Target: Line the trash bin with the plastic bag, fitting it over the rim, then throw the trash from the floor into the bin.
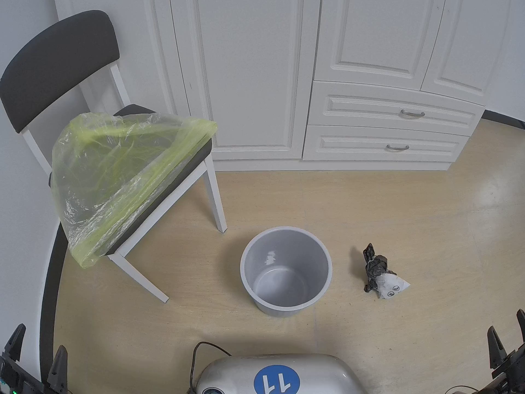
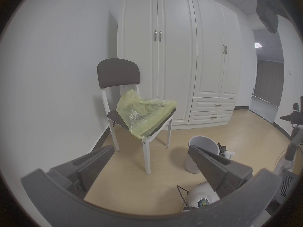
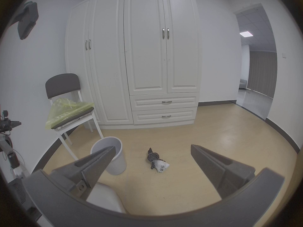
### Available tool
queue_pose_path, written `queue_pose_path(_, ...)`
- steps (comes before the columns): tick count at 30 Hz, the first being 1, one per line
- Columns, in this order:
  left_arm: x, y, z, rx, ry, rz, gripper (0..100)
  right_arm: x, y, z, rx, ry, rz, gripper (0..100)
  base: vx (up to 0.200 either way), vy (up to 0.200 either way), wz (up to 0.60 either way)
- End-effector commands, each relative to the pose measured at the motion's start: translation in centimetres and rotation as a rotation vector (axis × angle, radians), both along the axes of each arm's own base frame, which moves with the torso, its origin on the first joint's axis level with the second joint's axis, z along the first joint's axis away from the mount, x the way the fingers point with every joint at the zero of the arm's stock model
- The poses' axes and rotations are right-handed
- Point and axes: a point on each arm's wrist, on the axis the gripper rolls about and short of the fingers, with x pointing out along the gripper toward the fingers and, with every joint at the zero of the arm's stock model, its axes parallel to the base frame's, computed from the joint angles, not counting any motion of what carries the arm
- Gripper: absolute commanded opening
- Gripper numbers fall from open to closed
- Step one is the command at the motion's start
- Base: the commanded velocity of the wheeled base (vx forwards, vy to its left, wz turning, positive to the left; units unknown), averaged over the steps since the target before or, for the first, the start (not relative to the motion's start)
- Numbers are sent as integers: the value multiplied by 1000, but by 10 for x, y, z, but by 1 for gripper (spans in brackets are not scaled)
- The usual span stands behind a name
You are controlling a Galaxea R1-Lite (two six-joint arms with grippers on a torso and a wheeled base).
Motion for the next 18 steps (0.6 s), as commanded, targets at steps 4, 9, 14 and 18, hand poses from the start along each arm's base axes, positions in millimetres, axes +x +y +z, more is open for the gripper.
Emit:
queue_pose_path(4,0,0,-5,-5,1,13,100,0,0,-4,16,-4,1,100,0,0,0)
queue_pose_path(9,0,1,-5,-14,1,29,100,0,0,-4,21,-4,-2,100,0,0,0)
queue_pose_path(14,0,1,-5,-24,1,35,100,0,0,-4,22,-4,-6,100,0,0,0)
queue_pose_path(18,0,1,-5,-45,0,33,100,0,0,-4,24,-4,-5,100,0,0,0)
